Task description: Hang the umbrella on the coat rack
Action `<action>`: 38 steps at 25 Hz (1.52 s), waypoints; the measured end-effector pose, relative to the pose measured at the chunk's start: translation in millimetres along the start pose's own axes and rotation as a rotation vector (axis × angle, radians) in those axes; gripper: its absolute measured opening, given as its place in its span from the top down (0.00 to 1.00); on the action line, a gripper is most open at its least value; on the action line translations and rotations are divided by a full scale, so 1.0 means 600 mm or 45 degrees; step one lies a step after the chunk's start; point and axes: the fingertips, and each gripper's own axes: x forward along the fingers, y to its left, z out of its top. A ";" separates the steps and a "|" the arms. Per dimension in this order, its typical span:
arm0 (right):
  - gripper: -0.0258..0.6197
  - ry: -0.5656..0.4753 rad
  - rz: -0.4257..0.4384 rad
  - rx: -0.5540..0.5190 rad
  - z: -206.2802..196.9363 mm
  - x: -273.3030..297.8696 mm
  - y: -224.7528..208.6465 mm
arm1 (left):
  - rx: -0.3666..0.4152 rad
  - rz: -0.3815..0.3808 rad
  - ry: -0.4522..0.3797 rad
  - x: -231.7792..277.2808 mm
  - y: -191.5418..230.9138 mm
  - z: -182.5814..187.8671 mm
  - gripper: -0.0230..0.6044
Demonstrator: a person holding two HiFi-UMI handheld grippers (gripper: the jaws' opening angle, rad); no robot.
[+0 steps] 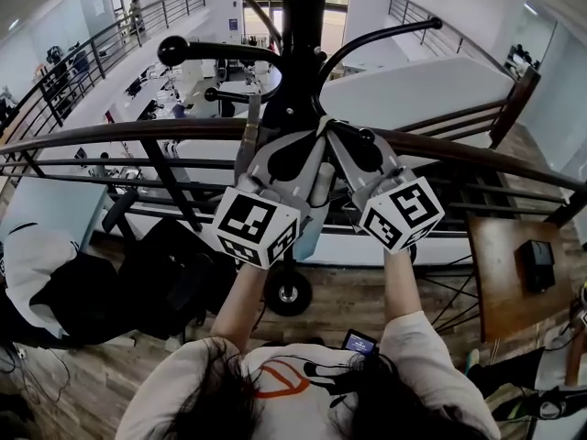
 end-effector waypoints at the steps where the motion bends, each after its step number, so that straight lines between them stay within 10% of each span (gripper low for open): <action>1: 0.91 -0.002 -0.014 -0.041 0.001 -0.003 0.002 | -0.001 -0.010 0.006 -0.001 -0.002 0.000 0.95; 17: 0.76 0.044 -0.057 0.050 -0.041 -0.055 0.037 | -0.048 -0.088 0.068 -0.056 -0.021 -0.023 0.83; 38: 0.80 0.363 -0.387 0.362 -0.236 -0.215 0.138 | -0.323 -0.234 0.407 -0.170 -0.096 -0.234 0.83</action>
